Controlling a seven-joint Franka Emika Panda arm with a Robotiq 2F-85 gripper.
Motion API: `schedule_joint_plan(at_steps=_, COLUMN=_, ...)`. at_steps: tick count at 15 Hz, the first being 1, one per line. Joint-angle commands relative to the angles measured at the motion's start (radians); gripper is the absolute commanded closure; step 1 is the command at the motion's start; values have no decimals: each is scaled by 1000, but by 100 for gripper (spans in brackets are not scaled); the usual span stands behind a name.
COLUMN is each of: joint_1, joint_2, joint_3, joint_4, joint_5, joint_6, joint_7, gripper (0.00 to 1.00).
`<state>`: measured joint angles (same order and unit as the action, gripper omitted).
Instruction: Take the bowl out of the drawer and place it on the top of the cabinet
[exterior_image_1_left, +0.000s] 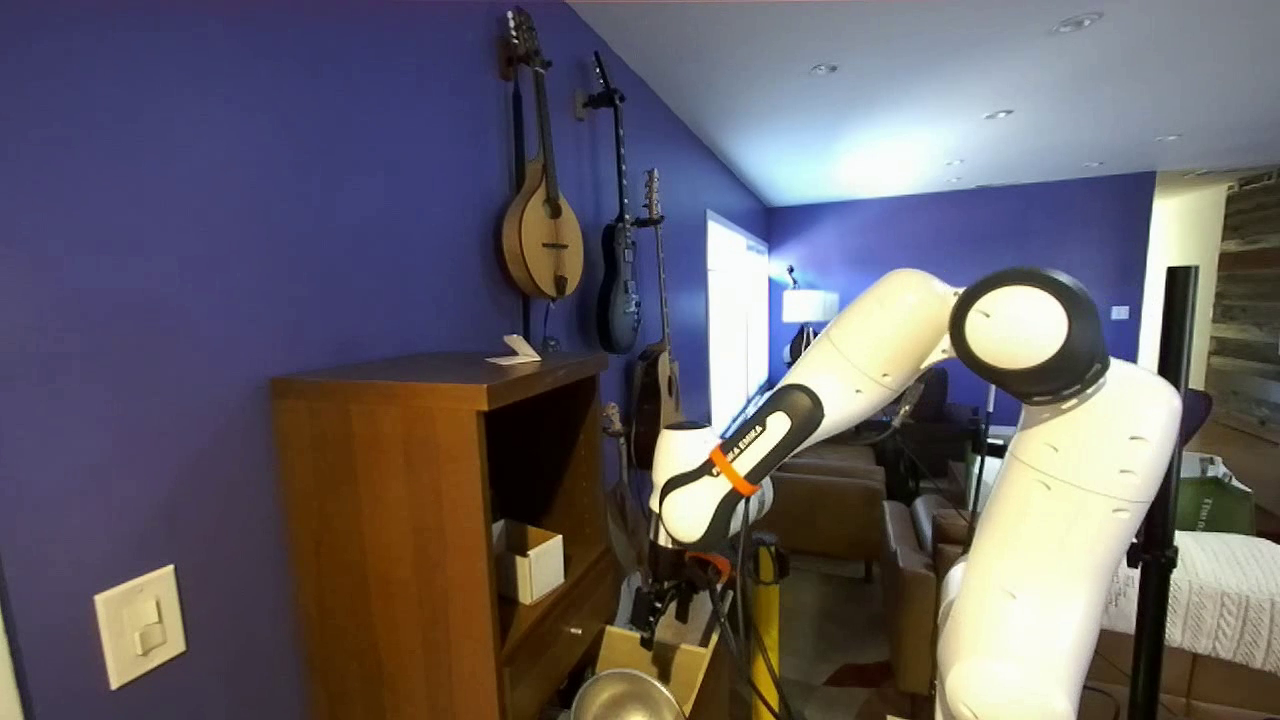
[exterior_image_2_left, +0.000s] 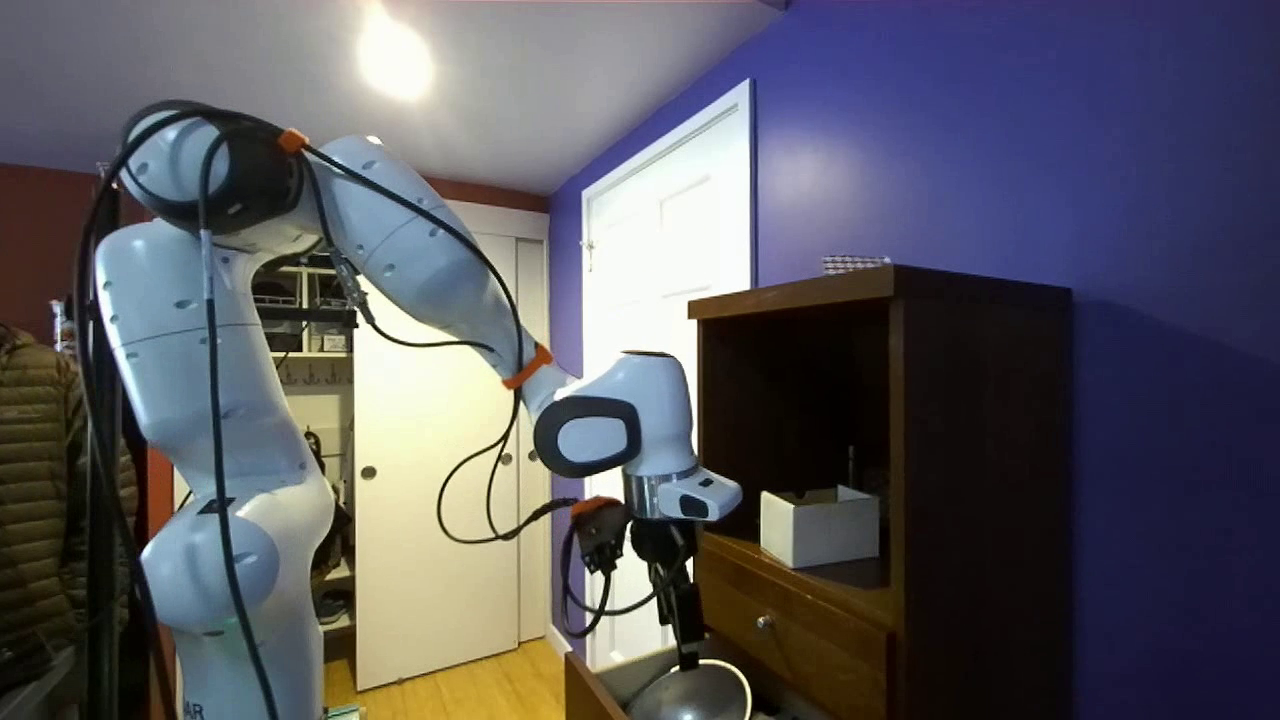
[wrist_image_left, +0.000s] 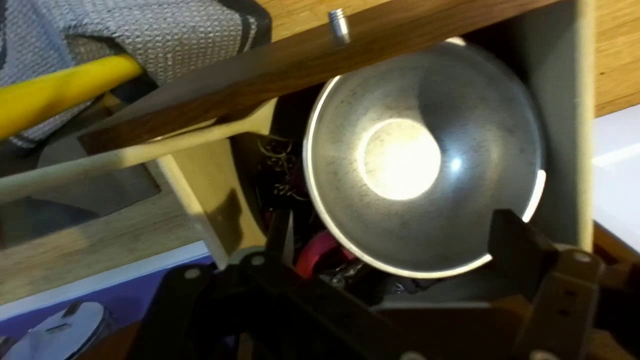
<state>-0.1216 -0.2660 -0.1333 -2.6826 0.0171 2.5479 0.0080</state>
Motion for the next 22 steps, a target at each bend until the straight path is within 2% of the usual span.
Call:
schedule_joint_plan(at_steps=1, joint_1=-58, joint_2=114, joint_3=18, joint_4=58, joint_5=-122, joint_6=30, joint_7=55, gripper=0)
schedule_joint_plan(at_steps=2, joint_1=1, joint_2=85, joint_3=-14, joint_4=70, joint_5=19, joint_6=-66, joint_7=-46, gripper=0)
schedule_joint_plan(at_steps=3, joint_1=-33, joint_2=76, joint_3=3, joint_4=23, joint_5=-58, joint_6=19, joint_7=11, gripper=0)
schedule_joint_plan(at_steps=6, joint_1=-14, joint_2=88, joint_3=-1, joint_4=56, joint_5=-9, joint_6=-39, joint_7=-21, gripper=0)
schedule_joint_plan(at_steps=10, joint_1=4, joint_2=180, joint_3=-59, joint_4=91, joint_5=92, joint_6=-75, joint_7=-311, gripper=0)
schedule_joint_plan(at_steps=13, joint_1=6, joint_2=234, joint_3=-87, joint_4=136, joint_5=266, joint_6=-186, joint_7=-541, gripper=0)
schedule_joint_plan(at_steps=14, joint_1=0, joint_2=250, joint_3=-84, joint_4=154, joint_5=304, joint_6=-216, joint_7=-575, gripper=0)
schedule_joint_plan(at_steps=16, joint_1=-18, joint_2=262, joint_3=-73, joint_4=178, joint_5=291, joint_6=-231, joint_7=-529, gripper=0)
schedule_joint_plan(at_steps=17, joint_1=-20, joint_2=232, joint_3=-66, joint_4=131, joint_5=268, joint_6=-193, joint_7=-526, gripper=0)
schedule_joint_plan(at_steps=19, joint_1=-23, joint_2=249, joint_3=-64, joint_4=155, joint_5=268, joint_6=-204, joint_7=-525, gripper=0)
schedule_joint_plan(at_steps=22, joint_1=-15, joint_2=307, joint_3=-51, joint_4=164, joint_5=345, joint_6=-101, joint_7=-576, gripper=0)
